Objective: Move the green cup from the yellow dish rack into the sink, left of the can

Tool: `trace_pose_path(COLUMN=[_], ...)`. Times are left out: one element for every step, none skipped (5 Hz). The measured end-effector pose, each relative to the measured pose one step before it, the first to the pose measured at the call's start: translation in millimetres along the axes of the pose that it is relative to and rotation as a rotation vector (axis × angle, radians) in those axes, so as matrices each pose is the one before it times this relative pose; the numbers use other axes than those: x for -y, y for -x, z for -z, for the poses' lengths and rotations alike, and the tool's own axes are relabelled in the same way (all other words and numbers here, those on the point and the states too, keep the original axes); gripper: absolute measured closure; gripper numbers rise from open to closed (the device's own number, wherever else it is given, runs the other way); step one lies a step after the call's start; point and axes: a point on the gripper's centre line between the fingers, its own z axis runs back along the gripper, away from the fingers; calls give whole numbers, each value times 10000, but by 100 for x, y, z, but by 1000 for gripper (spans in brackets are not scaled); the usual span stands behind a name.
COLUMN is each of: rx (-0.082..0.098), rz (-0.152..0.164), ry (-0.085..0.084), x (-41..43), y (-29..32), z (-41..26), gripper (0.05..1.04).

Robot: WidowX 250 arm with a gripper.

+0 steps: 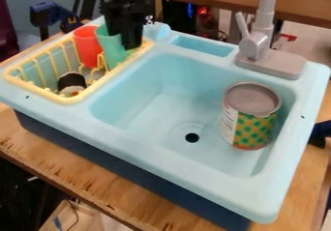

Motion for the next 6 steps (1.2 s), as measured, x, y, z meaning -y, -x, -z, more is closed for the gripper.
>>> trace_pose_path(rx=[-330, -499, -313, 455, 465, -146], rz=[-70, -200, -175, 320, 571, 763], ry=[-257, -490, -260, -243, -195, 137], x=[81, 41, 323, 1536, 2680, 2980], y=[158, 10, 279, 1184, 905, 725], z=[153, -155, -1121, -3073, -2456, 68], gripper=[899, 988, 997, 997, 997, 997])
